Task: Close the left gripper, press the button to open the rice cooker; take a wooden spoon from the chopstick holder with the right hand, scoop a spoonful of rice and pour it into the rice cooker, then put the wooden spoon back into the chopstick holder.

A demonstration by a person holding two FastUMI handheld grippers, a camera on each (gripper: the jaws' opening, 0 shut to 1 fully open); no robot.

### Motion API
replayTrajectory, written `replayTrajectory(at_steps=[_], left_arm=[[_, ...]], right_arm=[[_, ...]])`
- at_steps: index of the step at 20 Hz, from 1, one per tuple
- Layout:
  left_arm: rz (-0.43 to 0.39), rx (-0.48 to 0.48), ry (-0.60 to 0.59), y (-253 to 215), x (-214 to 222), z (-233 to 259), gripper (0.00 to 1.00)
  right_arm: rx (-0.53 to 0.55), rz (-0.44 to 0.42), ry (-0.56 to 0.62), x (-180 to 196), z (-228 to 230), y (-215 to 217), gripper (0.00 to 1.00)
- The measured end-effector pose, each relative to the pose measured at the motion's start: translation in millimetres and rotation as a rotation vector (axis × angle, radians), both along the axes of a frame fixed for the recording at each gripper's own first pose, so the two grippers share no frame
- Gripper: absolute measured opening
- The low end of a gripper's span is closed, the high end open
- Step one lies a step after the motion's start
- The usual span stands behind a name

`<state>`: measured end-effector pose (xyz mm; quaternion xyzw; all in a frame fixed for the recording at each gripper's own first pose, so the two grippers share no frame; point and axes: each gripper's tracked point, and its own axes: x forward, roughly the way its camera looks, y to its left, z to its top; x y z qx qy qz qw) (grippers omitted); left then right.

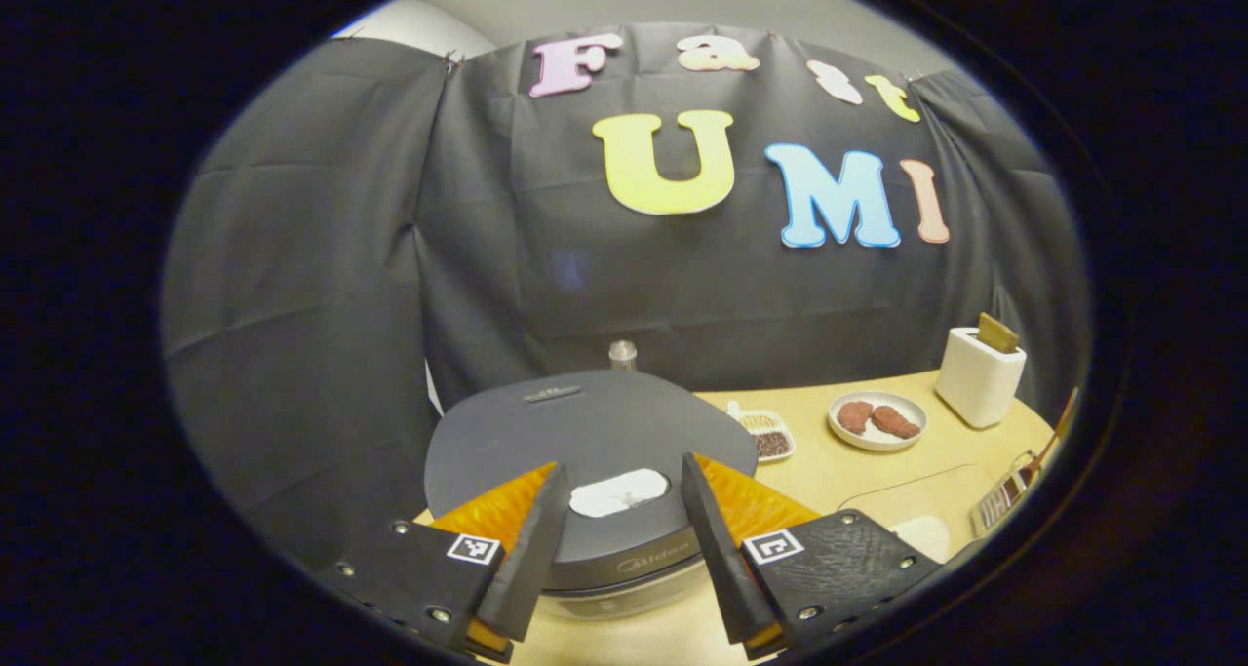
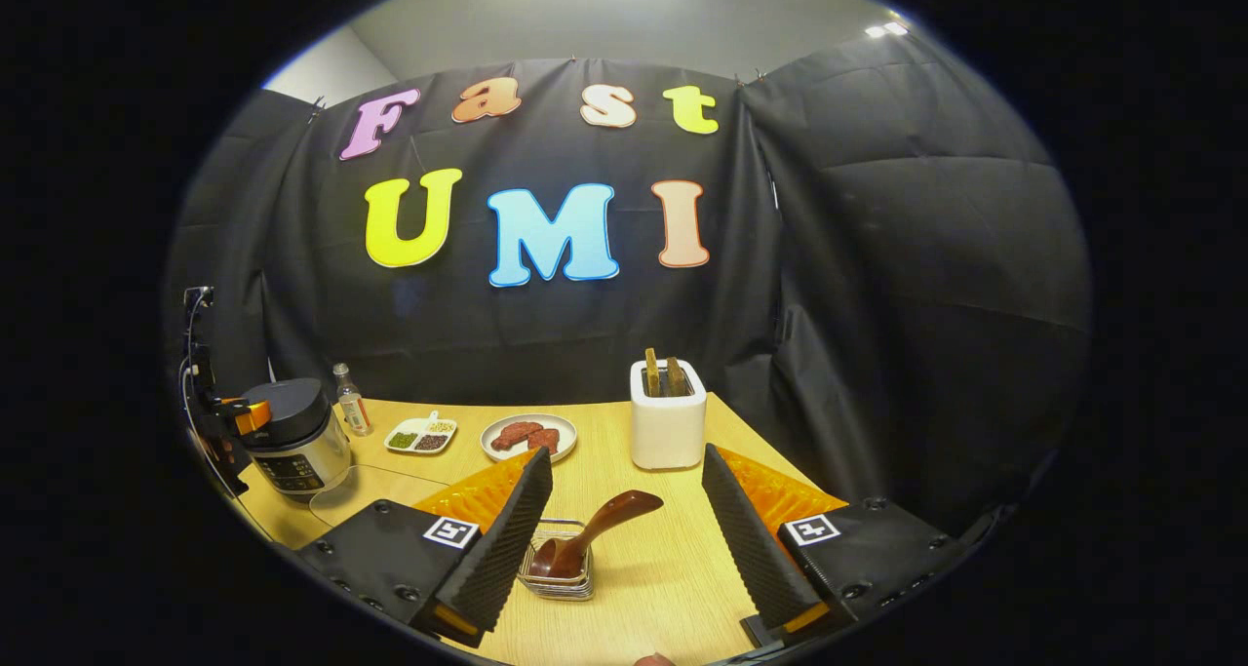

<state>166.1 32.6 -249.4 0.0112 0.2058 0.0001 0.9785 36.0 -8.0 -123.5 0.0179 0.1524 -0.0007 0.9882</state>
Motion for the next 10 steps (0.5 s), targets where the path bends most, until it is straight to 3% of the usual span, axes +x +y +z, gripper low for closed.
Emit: replayTrajectory(at_steps=[10], left_arm=[[0.016, -0.009, -0.014, -5, -3, 5, 0.77]], right_arm=[[0.016, 0.033, -0.037, -4, 19, 8, 0.98]])
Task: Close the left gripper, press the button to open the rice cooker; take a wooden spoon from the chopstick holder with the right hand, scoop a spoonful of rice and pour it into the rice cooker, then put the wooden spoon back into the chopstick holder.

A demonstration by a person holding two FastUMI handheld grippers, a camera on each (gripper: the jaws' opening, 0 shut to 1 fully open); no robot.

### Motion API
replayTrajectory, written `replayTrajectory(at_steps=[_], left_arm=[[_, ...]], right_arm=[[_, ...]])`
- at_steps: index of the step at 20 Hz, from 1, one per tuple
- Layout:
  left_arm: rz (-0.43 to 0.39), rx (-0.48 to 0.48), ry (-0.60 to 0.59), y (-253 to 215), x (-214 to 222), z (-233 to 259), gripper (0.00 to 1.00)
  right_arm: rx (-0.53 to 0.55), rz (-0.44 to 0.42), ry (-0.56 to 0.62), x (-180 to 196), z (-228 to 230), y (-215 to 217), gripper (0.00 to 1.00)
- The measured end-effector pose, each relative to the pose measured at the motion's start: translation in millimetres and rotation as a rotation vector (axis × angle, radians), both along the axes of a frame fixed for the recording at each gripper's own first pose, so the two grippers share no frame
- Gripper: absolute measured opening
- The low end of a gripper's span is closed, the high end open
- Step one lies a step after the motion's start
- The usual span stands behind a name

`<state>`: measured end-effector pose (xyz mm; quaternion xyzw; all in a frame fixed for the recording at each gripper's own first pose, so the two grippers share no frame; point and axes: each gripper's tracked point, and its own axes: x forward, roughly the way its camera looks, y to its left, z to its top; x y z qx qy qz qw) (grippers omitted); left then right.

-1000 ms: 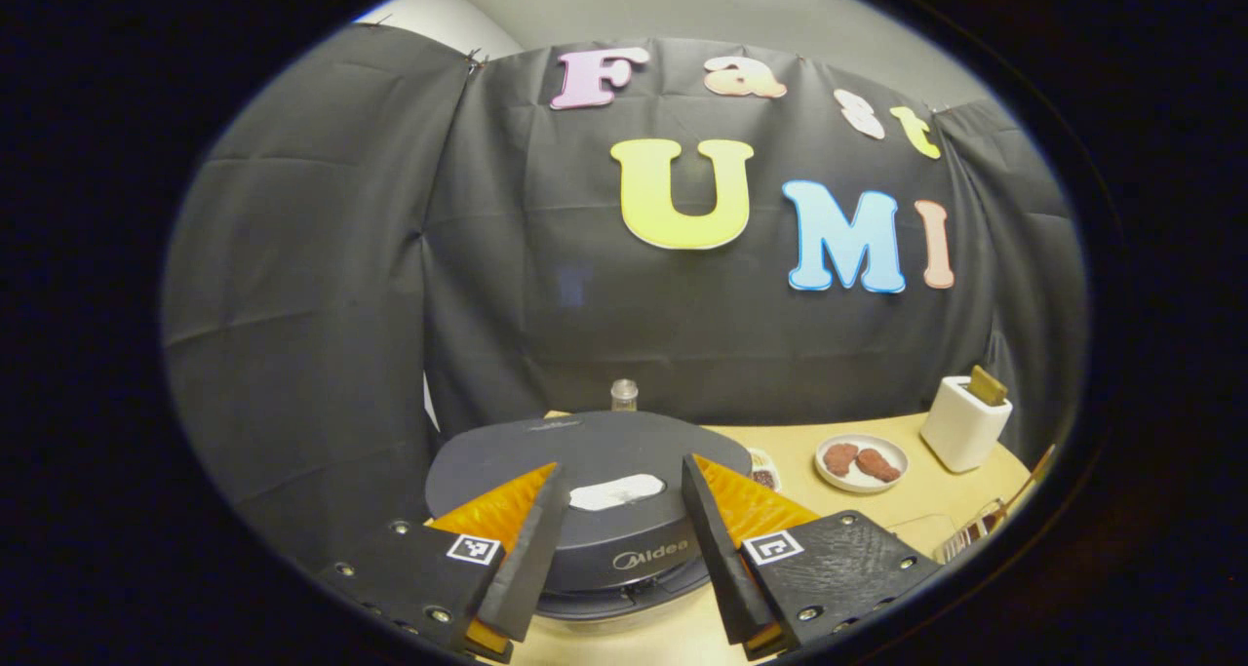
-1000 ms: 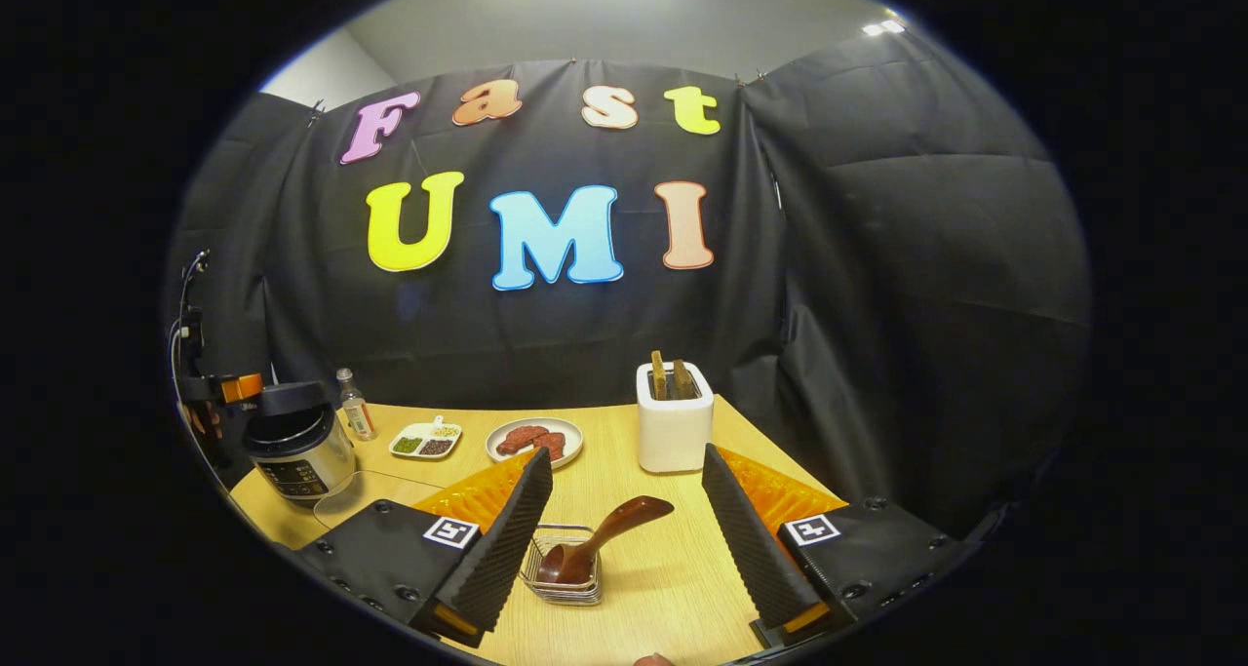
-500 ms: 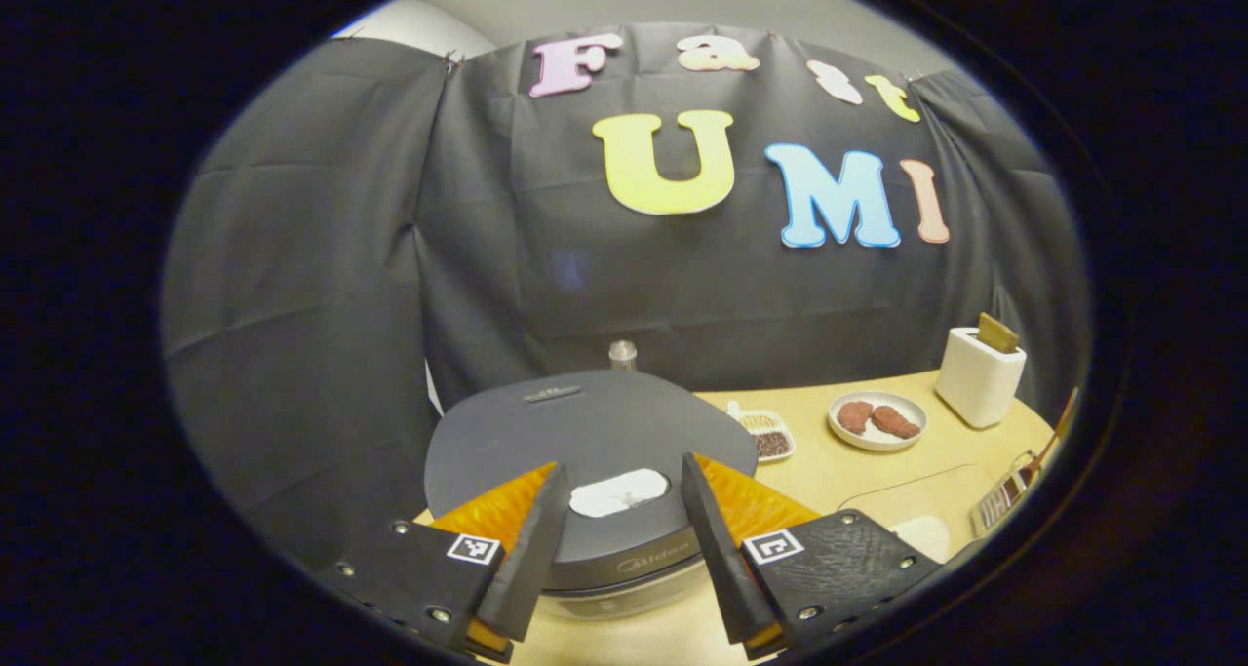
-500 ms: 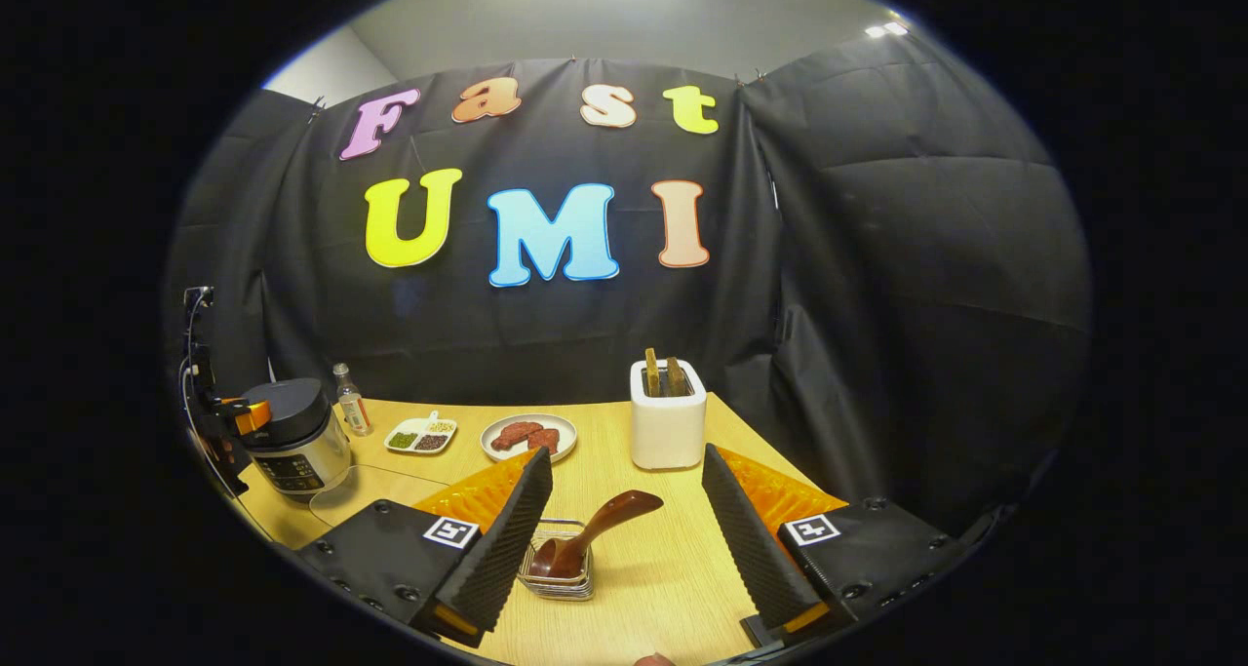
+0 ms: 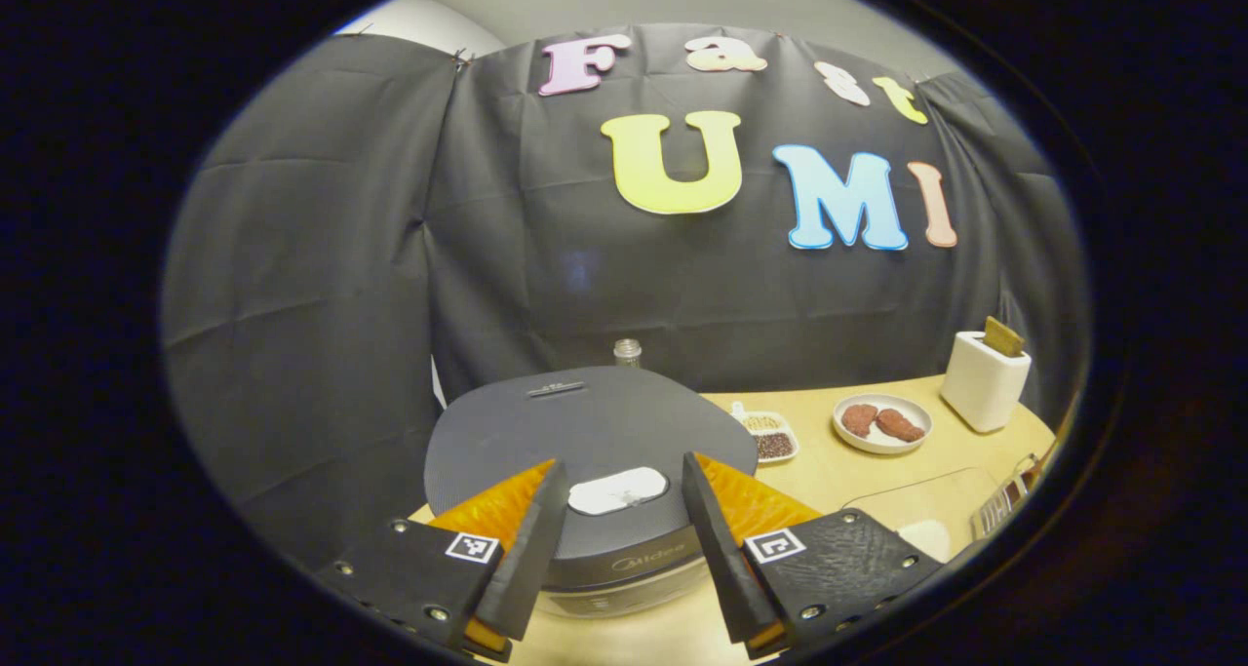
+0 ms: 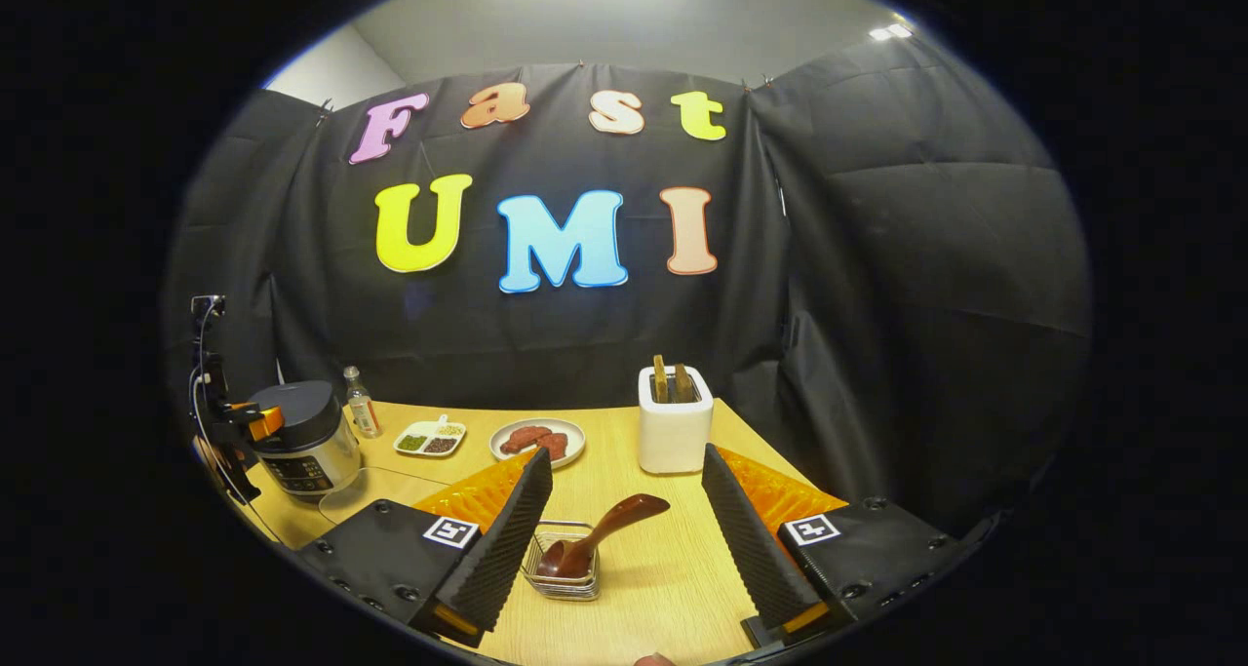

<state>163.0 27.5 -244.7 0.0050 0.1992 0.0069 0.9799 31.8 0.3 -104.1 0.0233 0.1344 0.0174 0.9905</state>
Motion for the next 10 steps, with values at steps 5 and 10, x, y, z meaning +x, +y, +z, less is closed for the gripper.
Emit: replayTrajectory(at_steps=[5, 10], left_arm=[[0.003, -0.01, -0.058, -9, -4, 37, 0.76], [0.01, 0.016, -0.142, -25, -28, 103, 0.77]], right_arm=[[0.011, 0.046, -0.044, -2, 16, 3, 0.98], [0.053, 0.101, -0.072, -6, 27, 5, 0.98]])
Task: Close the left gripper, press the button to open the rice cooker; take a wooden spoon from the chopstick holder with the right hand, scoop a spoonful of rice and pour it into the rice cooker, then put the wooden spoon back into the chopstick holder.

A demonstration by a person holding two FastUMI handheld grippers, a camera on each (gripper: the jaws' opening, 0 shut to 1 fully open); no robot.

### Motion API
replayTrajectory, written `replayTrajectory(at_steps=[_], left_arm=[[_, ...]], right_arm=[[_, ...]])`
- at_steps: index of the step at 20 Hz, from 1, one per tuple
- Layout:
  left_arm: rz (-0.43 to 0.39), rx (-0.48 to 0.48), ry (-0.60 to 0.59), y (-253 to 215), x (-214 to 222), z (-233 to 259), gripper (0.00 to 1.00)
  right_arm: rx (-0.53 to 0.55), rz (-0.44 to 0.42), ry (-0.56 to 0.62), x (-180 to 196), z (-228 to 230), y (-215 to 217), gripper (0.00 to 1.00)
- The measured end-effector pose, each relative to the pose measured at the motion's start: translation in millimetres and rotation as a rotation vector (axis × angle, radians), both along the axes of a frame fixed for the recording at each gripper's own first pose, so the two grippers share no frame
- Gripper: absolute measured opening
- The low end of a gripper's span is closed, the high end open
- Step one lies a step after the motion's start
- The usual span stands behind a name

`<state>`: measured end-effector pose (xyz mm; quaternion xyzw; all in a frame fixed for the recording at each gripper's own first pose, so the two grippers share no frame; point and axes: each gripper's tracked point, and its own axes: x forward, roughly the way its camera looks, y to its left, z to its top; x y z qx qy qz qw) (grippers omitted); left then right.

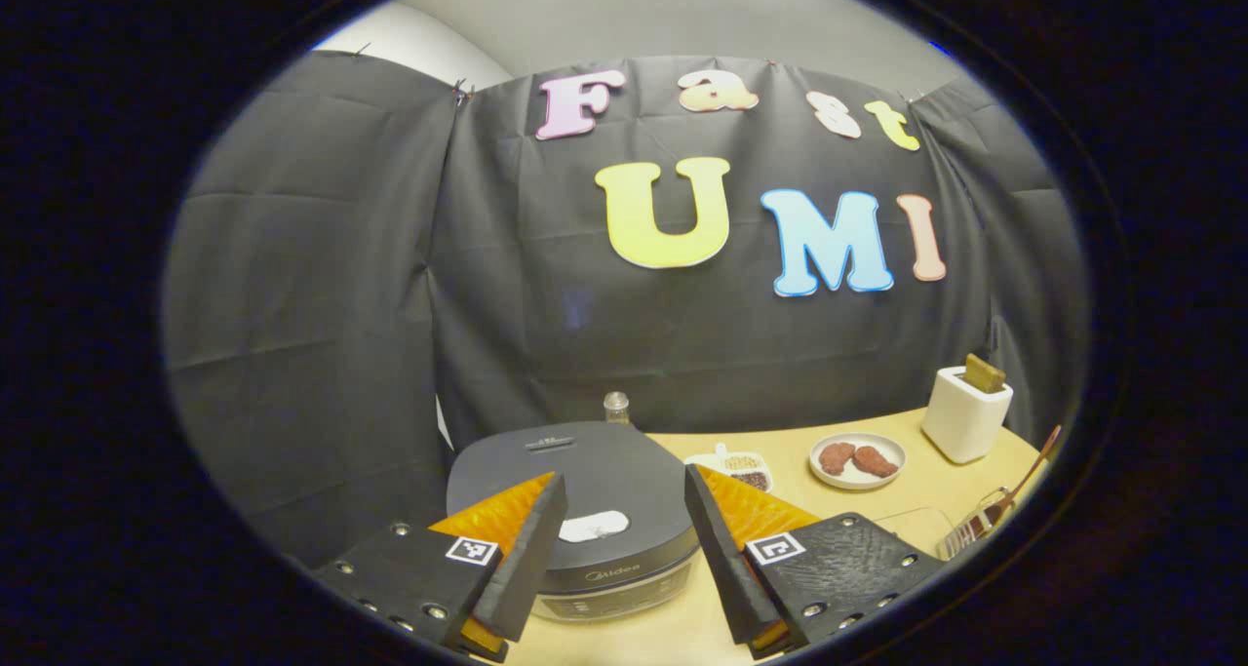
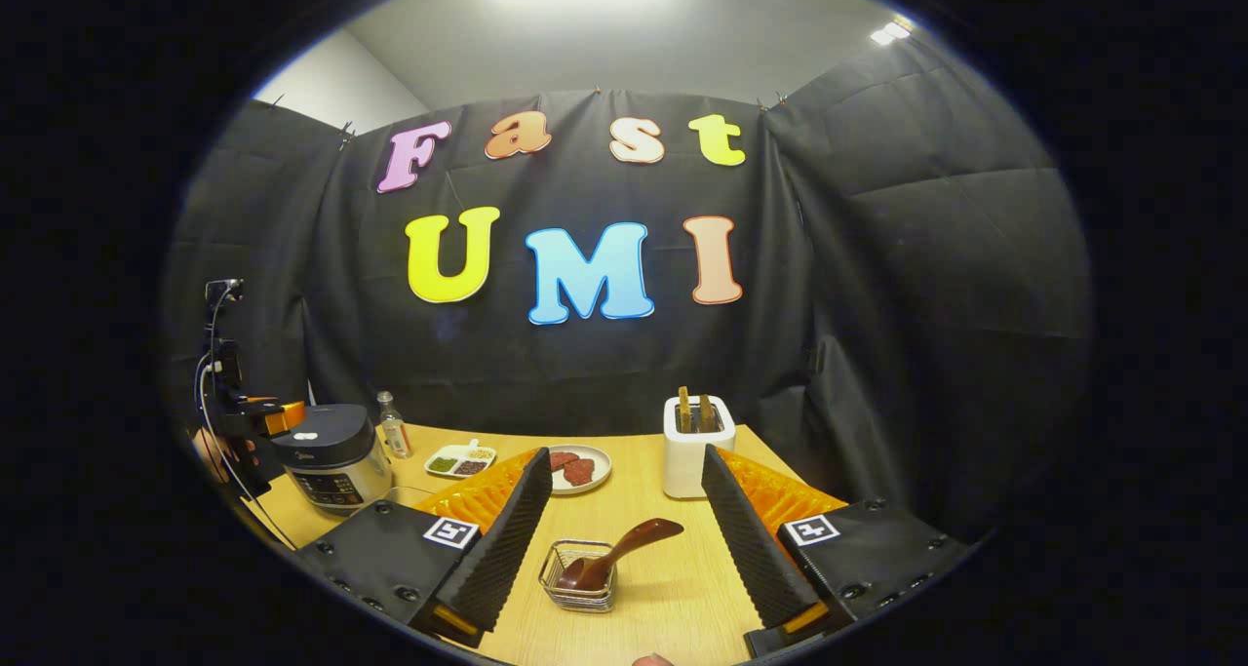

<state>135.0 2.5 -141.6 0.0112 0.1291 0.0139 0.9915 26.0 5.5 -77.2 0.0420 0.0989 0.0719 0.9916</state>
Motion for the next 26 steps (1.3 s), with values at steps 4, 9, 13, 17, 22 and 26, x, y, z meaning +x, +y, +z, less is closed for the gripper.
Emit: replayTrajectory(at_steps=[4, 9, 13, 17, 22, 26], left_arm=[[0.007, 0.021, -0.109, -15, -45, 72, 0.76], [-0.039, -0.004, -0.207, -35, -105, 135, 0.76], [-0.1, -0.008, -0.24, -38, -145, 158, 0.76], [-0.131, 0.006, -0.24, -26, -178, 158, 0.77], [-0.137, 0.0, -0.25, -9, -198, 161, 0.76], [-0.136, -0.02, -0.251, -1, -207, 161, 0.76]], right_arm=[[0.019, 0.069, -0.011, -1, 8, 8, 0.98], [0.006, 0.104, -0.055, -17, 25, 21, 0.98], [-0.007, 0.122, -0.087, -35, 40, 41, 0.98], [0.008, 0.105, -0.123, -57, 55, 60, 0.98], [-0.004, 0.082, -0.125, -79, 60, 72, 0.98], [0.006, 0.065, -0.126, -88, 66, 74, 0.98]])
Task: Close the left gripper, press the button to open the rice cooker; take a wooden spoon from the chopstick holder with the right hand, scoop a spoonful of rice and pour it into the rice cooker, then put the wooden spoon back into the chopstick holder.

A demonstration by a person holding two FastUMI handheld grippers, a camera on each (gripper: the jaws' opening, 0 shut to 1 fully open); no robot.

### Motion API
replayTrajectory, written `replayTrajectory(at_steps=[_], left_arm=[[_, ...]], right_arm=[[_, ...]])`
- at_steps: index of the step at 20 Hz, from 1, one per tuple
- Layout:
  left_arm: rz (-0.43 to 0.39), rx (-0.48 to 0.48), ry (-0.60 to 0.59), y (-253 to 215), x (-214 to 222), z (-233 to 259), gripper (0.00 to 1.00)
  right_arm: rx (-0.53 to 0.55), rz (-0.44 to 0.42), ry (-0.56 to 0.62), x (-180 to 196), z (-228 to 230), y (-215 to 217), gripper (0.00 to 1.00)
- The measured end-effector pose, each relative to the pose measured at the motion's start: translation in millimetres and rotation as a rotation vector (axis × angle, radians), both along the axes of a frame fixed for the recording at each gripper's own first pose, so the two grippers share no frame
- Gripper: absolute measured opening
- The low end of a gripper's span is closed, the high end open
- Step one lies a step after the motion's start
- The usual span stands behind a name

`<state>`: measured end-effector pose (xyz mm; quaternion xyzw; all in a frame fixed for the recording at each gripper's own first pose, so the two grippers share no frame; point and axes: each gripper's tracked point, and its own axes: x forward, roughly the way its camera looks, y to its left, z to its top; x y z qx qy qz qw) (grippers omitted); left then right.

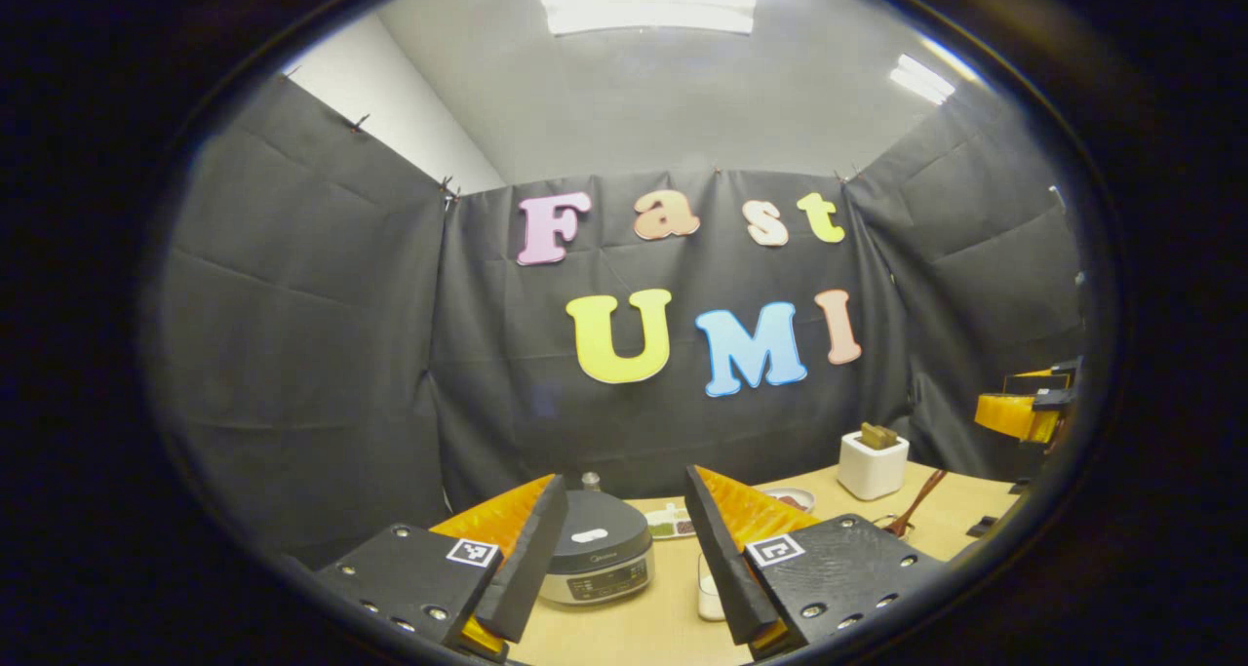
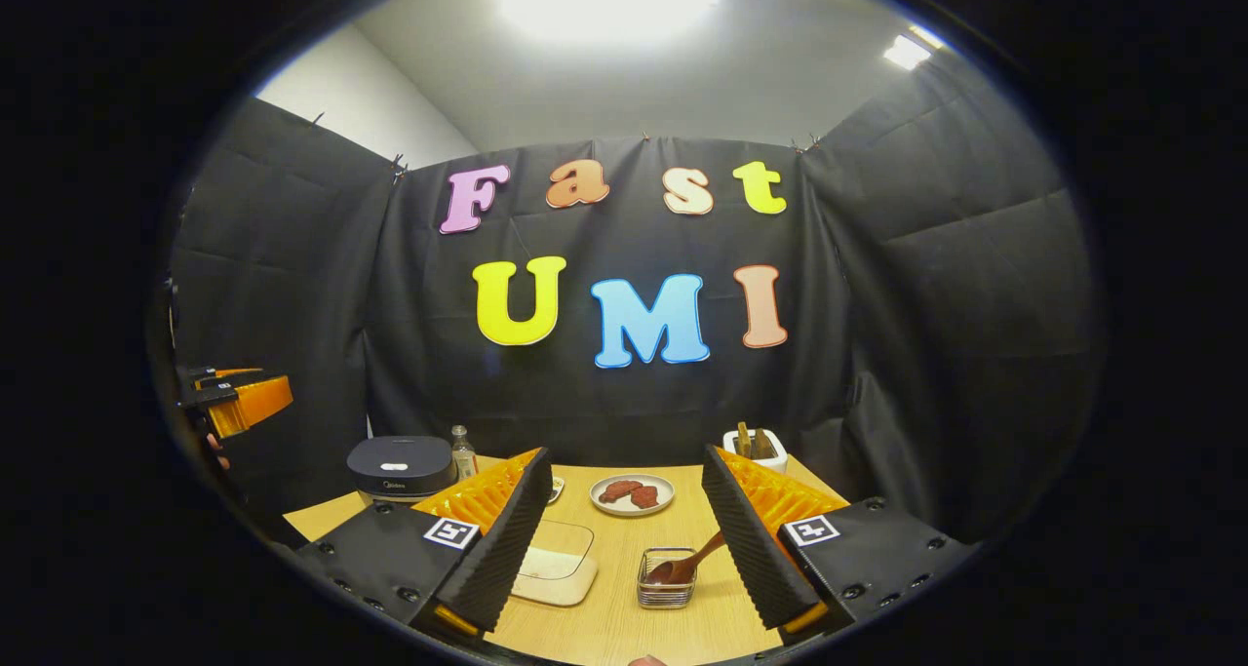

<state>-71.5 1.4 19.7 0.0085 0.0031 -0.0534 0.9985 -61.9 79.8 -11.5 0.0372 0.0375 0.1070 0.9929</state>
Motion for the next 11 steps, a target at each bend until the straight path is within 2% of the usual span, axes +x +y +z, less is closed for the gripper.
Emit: replayTrajectory(at_steps=[11], left_arm=[[0.002, -0.017, 0.008, 5.3, -3.3, -1.7, 0.76]], right_arm=[[-0.018, -0.015, 0.003, -8.3, 3.0, -0.5, 0.98]])
